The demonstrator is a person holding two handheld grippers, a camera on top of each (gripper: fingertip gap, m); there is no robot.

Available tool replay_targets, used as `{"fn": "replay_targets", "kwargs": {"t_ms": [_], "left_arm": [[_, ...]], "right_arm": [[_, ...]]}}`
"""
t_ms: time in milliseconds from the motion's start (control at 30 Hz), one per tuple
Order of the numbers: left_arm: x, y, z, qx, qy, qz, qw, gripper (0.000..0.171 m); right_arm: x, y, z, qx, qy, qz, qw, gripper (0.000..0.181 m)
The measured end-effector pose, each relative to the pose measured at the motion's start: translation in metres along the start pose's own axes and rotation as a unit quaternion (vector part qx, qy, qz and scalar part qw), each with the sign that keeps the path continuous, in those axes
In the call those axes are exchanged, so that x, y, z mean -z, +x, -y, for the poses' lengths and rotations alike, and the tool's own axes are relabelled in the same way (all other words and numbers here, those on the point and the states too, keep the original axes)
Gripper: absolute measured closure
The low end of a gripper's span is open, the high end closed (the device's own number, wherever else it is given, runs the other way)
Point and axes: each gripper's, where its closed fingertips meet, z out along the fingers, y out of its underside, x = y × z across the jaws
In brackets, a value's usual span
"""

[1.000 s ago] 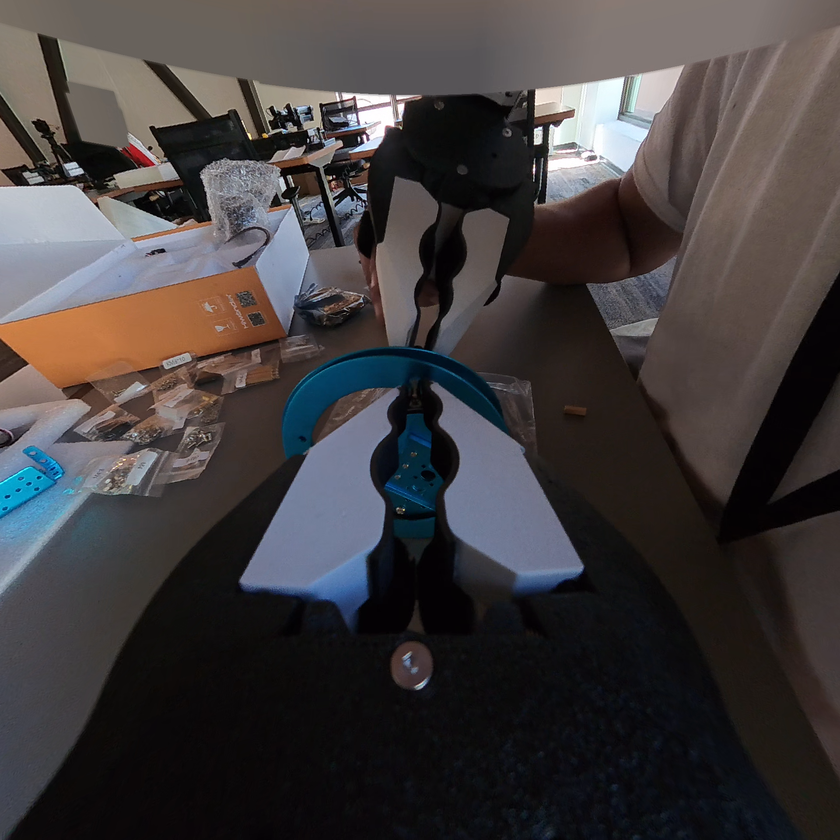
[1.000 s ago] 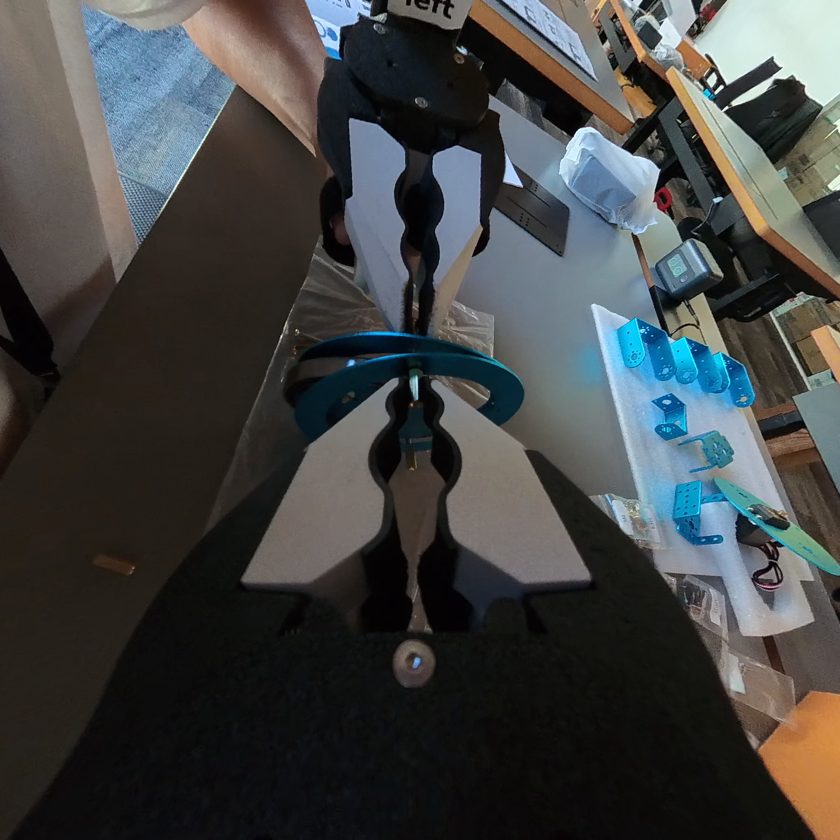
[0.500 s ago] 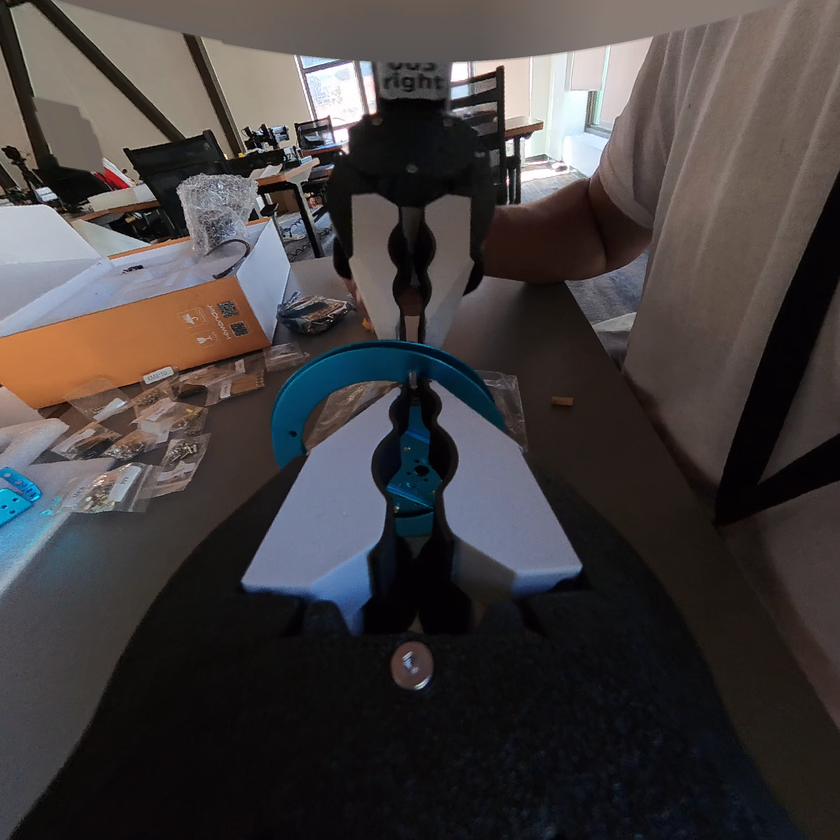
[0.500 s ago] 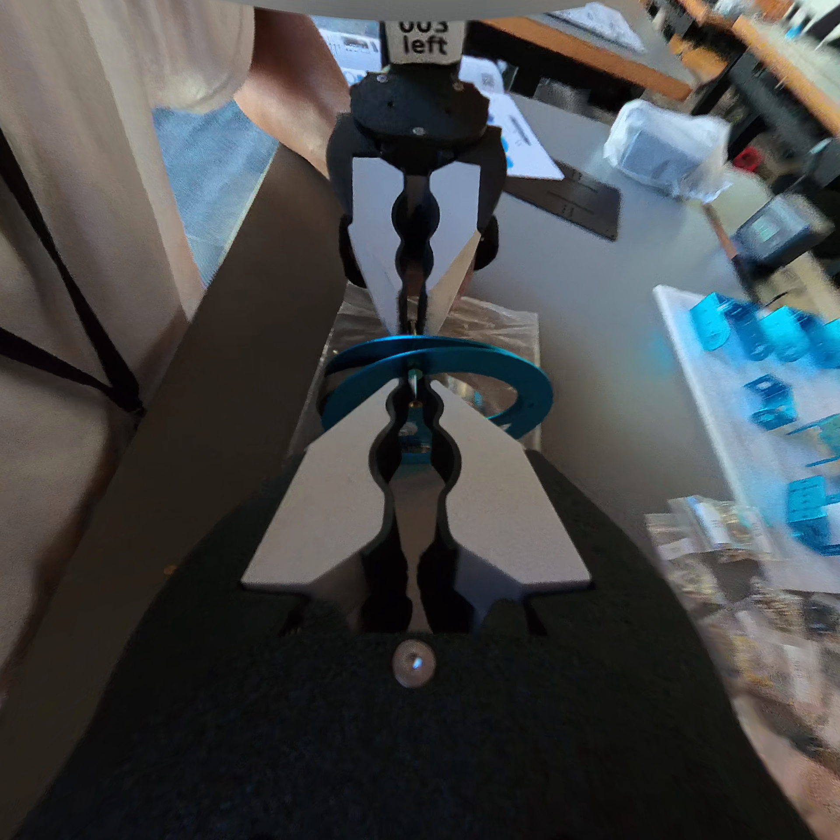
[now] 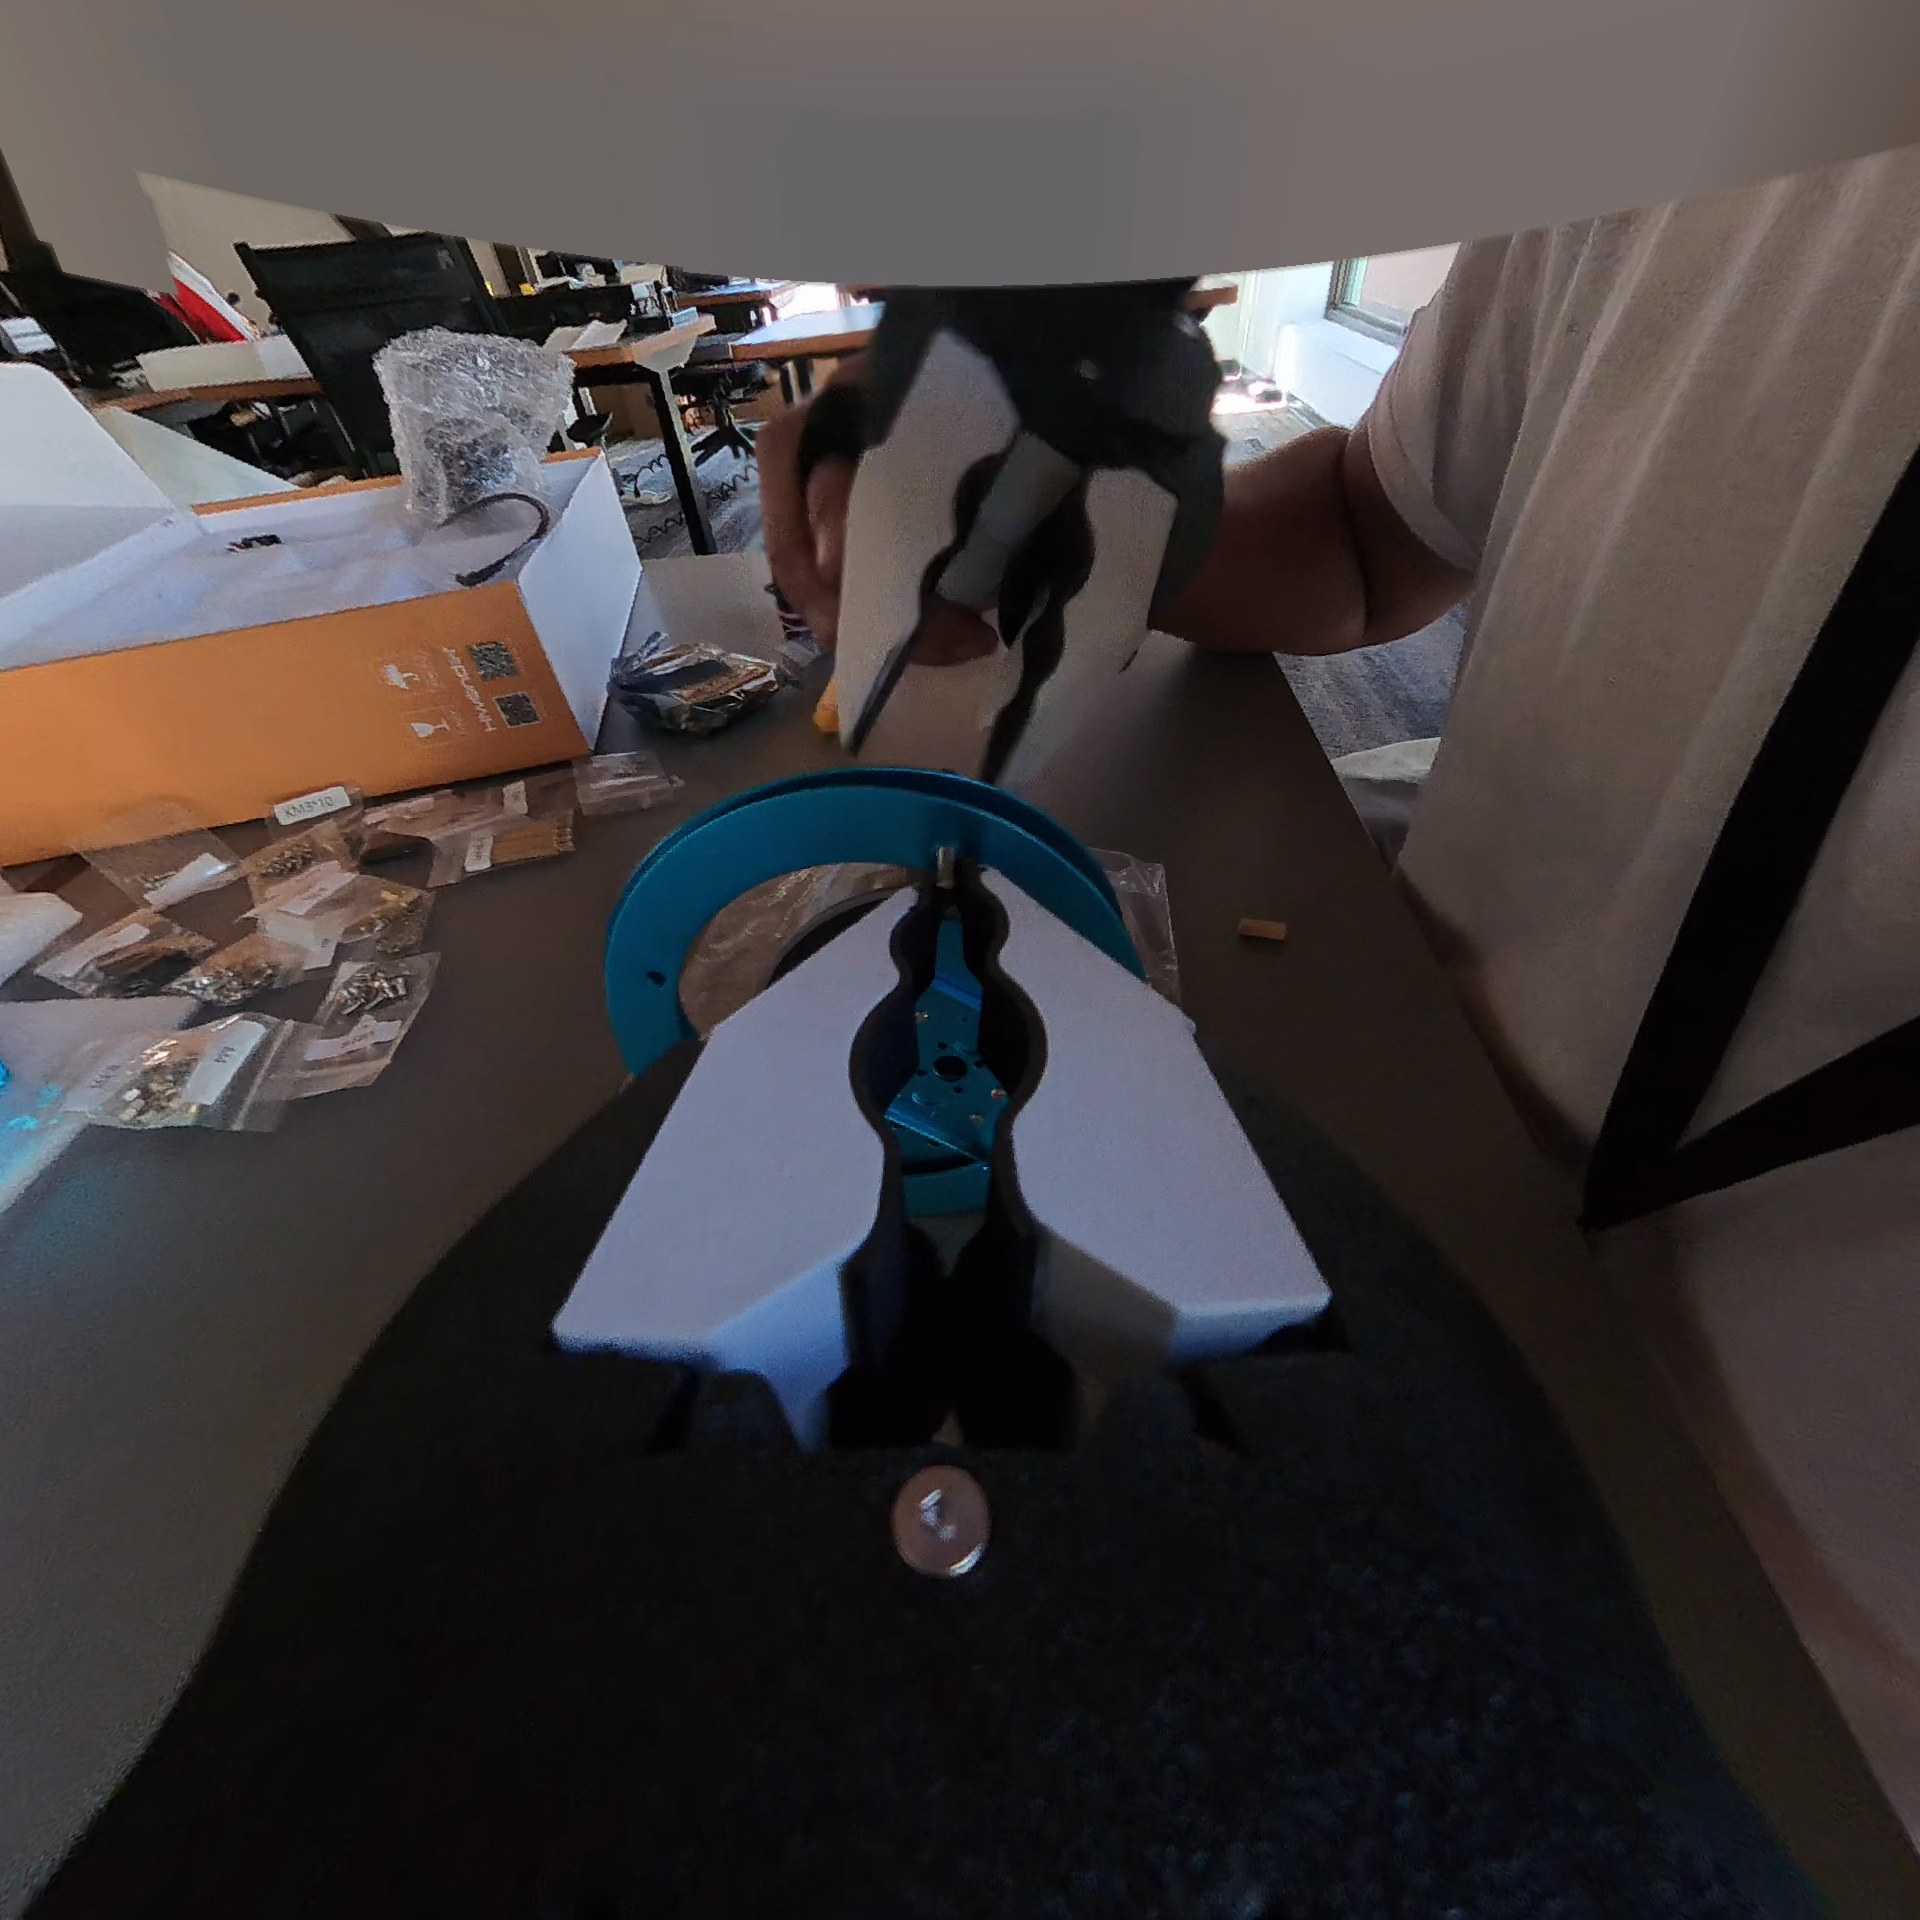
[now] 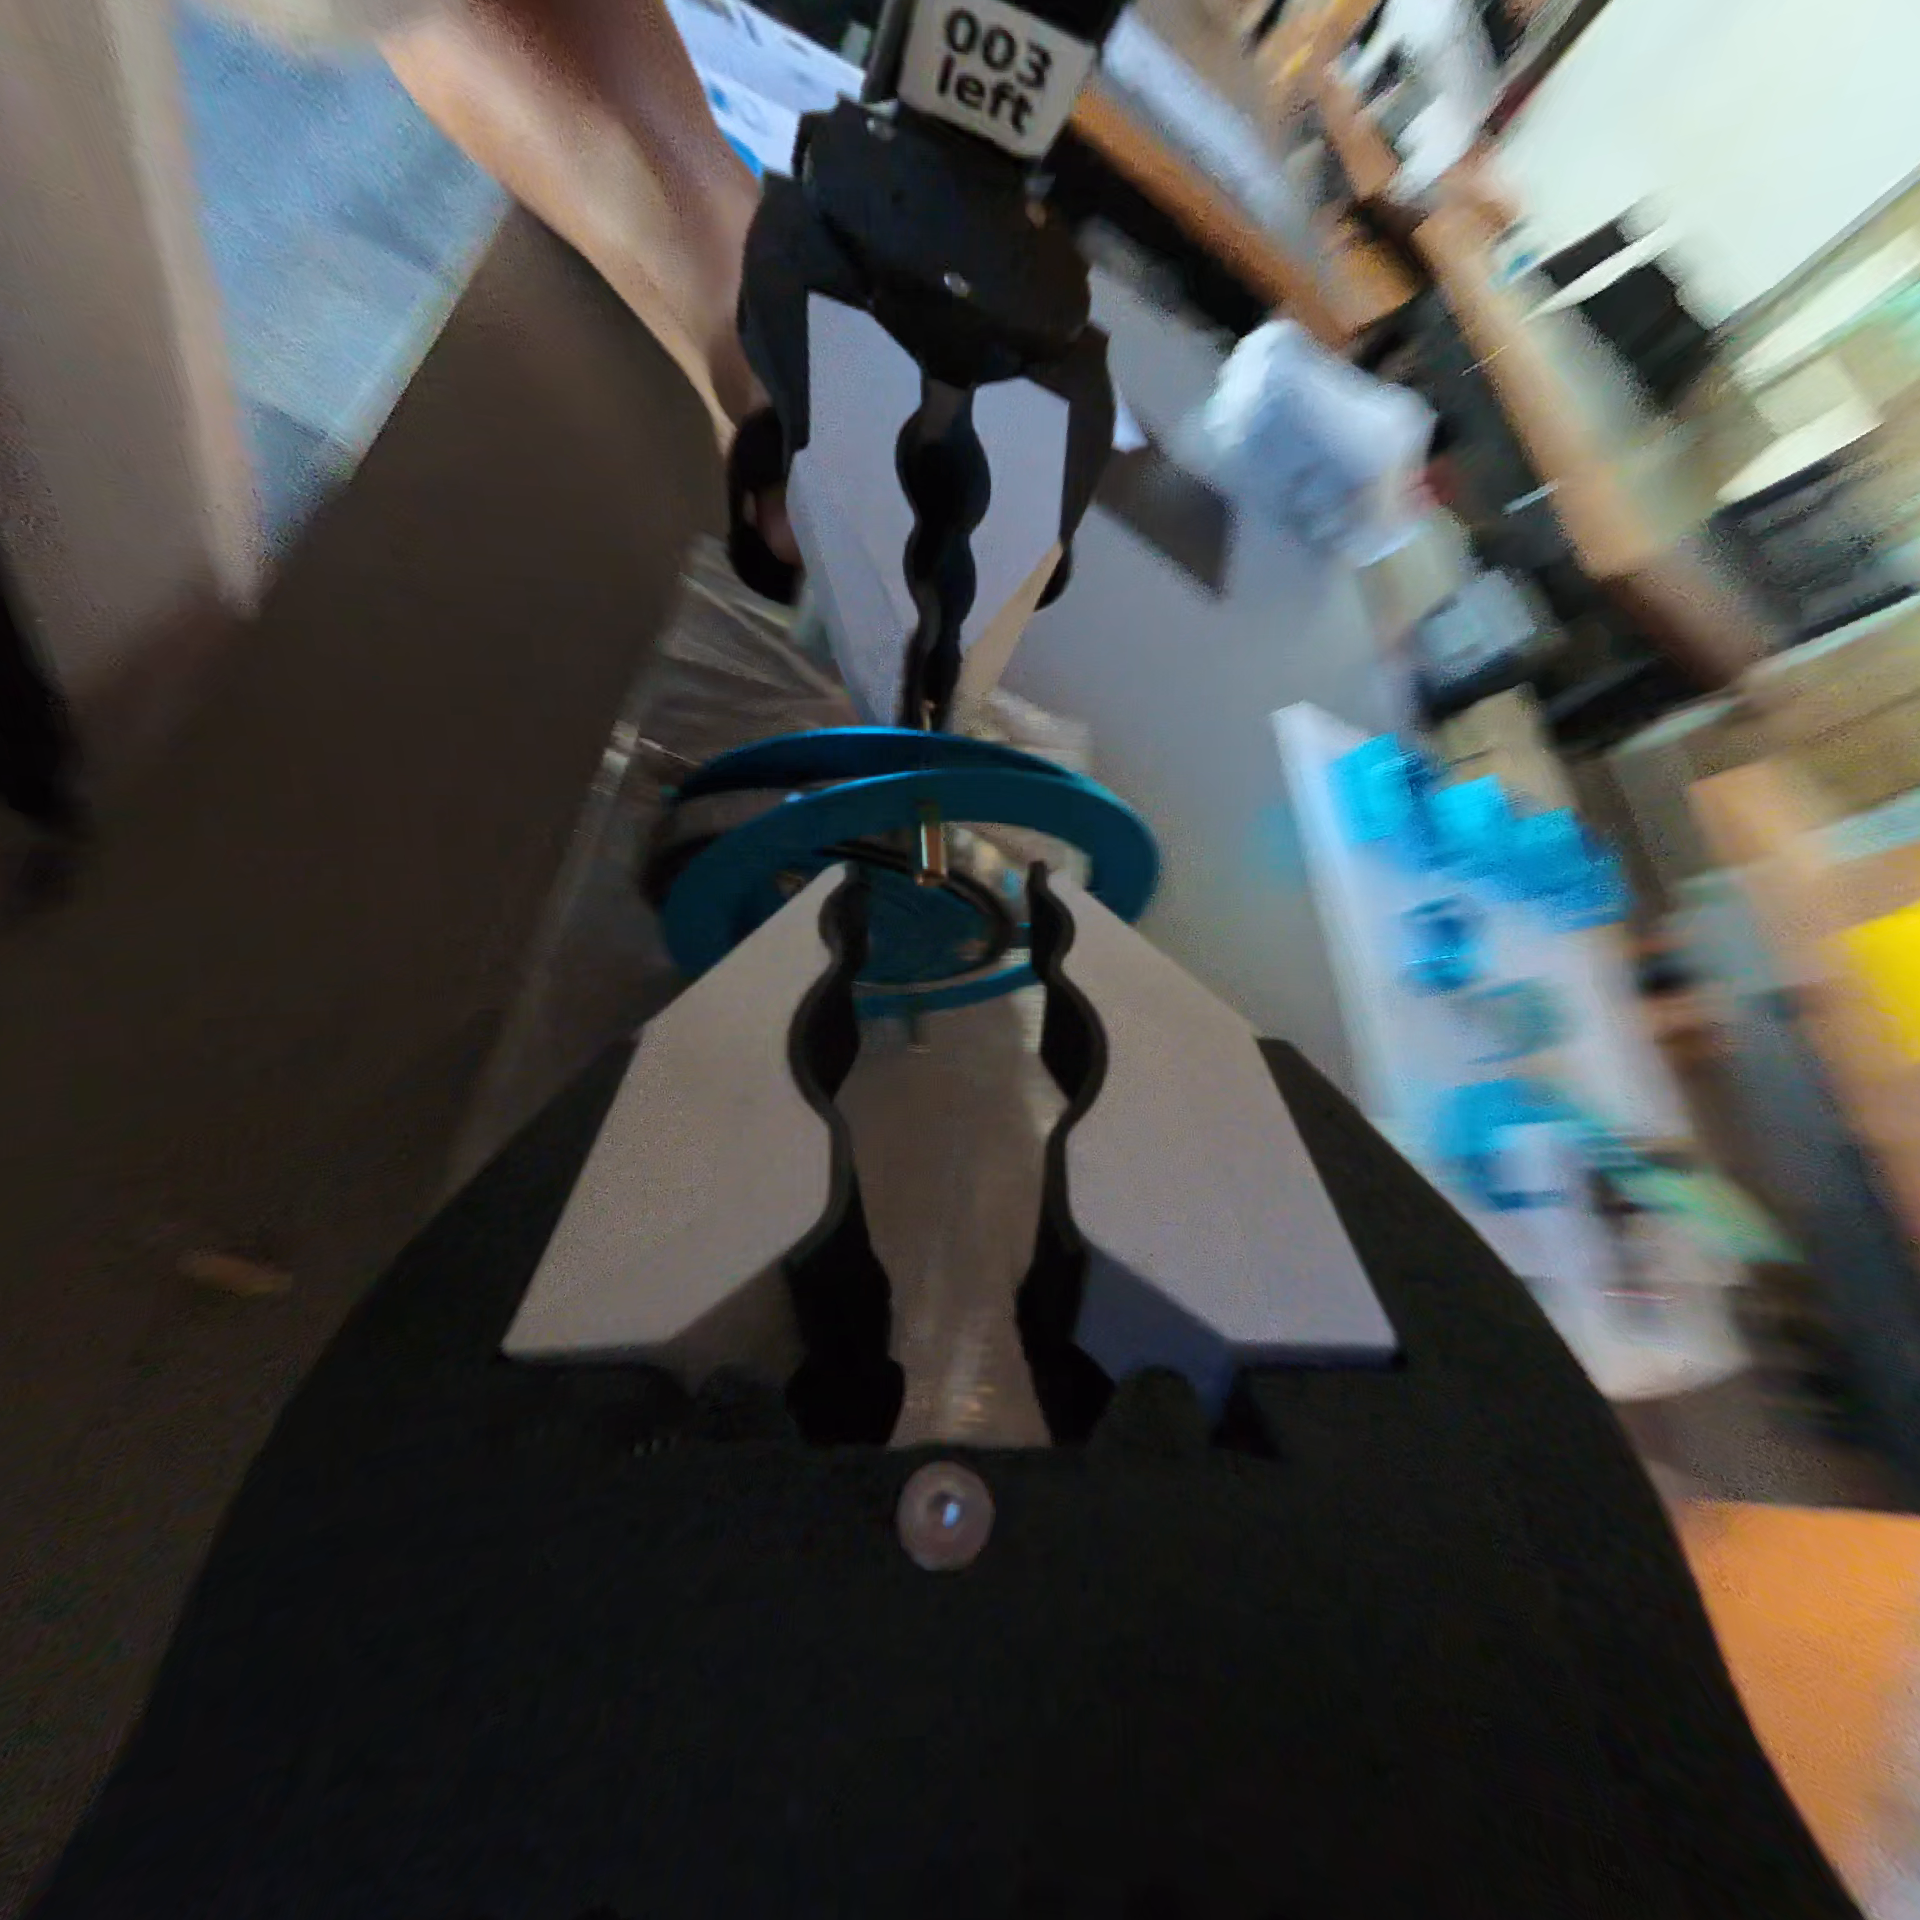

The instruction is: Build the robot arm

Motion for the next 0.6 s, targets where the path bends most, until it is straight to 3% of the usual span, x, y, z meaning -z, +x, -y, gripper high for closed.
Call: {"fn": "replay_targets", "kwargs": {"t_ms": [33, 100, 200, 333, 400, 467, 600], "left_arm": [[0.000, 0.000, 0.000, 0.004, -0.001, -0.002, 1.000, 0.167], [0.000, 0.001, -0.001, 0.008, -0.002, -0.005, 1.000, 0.168], [-0.002, 0.004, -0.001, 0.011, -0.004, -0.012, 1.000, 0.167], [-0.004, 0.007, -0.001, 0.003, -0.009, -0.010, 1.000, 0.168], [-0.003, 0.005, 0.000, -0.005, -0.007, -0.003, 1.000, 0.168], [-0.002, 0.004, 0.001, -0.017, -0.009, 0.002, 1.000, 0.167], [-0.002, 0.008, 0.001, -0.047, -0.015, 0.007, 0.999, 0.168]], "right_arm": [[0.003, 0.006, 0.002, 0.075, -0.006, -0.062, 0.995, 0.159], [0.001, 0.004, -0.001, 0.167, -0.037, -0.109, 0.979, 0.166], [-0.007, -0.003, -0.008, 0.160, -0.062, -0.087, 0.981, 0.152], [-0.003, -0.004, 0.001, 0.181, -0.037, -0.097, 0.978, 0.174], [-0.005, -0.002, -0.001, 0.194, -0.052, -0.108, 0.974, 0.177], [-0.006, -0.001, -0.002, 0.165, -0.064, -0.092, 0.980, 0.177], [-0.005, -0.008, -0.002, -0.008, -0.062, 0.021, 0.998, 0.177]]}}
